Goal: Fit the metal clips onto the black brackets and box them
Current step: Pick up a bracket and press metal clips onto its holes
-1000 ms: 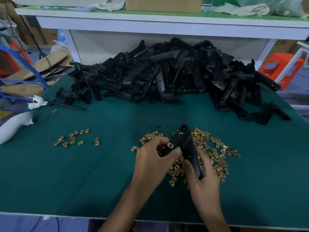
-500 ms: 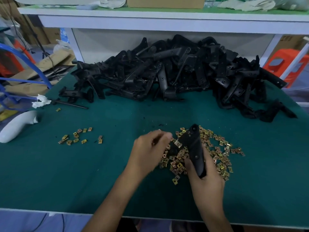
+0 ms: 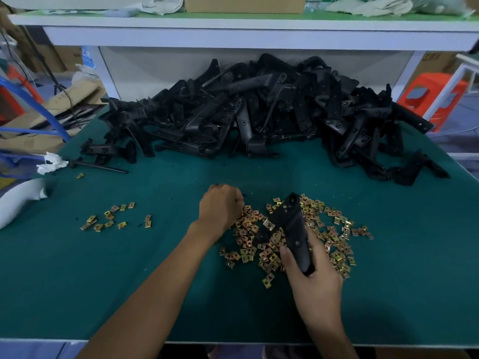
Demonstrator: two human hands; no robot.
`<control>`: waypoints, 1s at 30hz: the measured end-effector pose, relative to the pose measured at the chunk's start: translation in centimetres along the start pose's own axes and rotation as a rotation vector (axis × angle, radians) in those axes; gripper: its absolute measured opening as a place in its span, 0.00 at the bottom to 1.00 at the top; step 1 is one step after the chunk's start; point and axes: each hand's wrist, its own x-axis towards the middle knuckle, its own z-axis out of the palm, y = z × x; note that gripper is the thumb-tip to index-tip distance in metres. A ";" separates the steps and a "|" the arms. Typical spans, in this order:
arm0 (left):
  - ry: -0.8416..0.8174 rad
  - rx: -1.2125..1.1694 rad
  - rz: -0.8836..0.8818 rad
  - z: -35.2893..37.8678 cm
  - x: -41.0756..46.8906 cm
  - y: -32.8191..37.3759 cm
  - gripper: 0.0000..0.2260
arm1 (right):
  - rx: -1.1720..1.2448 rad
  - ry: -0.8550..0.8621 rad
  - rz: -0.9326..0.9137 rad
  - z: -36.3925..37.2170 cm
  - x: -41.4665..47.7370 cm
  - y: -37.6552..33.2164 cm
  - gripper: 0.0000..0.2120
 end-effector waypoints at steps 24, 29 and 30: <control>-0.111 -1.201 -0.167 -3.6 -5.3 1.2 0.04 | -0.050 -0.057 -0.019 0.1 0.0 0.3 0.22; -0.142 -1.285 -0.069 -3.7 -7.1 3.1 0.04 | -0.051 -0.054 -0.060 0.1 -0.2 0.4 0.23; -0.123 -1.273 -0.062 -3.7 -7.3 3.3 0.04 | -0.051 -0.052 -0.069 0.1 -0.2 0.5 0.23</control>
